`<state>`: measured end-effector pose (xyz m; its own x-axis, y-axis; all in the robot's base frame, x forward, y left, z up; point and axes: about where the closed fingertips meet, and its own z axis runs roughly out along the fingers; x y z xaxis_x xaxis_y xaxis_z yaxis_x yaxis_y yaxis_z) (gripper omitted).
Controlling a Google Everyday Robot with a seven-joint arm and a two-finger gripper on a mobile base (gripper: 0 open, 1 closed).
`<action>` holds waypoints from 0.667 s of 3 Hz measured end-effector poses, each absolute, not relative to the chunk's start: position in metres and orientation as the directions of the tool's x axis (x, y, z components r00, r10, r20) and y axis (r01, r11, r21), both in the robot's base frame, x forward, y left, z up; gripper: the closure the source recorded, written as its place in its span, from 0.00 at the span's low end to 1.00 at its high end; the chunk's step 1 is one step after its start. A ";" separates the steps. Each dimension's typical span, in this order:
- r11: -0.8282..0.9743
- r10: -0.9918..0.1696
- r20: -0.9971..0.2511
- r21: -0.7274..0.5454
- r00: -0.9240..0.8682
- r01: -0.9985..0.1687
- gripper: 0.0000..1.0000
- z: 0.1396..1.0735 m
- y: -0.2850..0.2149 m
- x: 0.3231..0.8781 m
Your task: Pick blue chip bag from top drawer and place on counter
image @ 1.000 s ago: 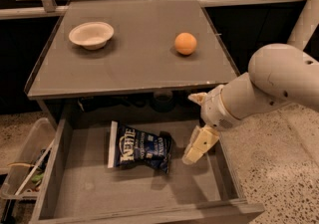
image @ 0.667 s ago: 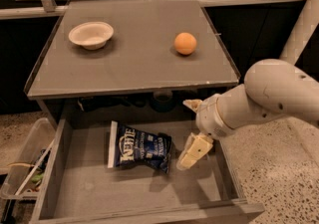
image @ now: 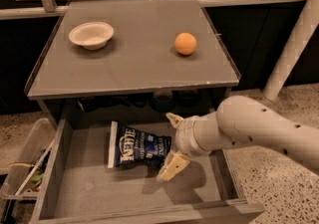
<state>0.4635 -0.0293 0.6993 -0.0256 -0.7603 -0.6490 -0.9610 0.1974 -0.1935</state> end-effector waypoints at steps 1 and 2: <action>0.192 -0.784 -0.621 -0.233 -0.006 -0.953 0.00 0.666 -0.014 0.465; 0.193 -0.792 -0.610 -0.229 -0.014 -0.954 0.00 0.633 -0.006 0.478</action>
Offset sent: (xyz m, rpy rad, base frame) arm 0.0342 0.0293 -0.1103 -0.0621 -0.0097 -0.0197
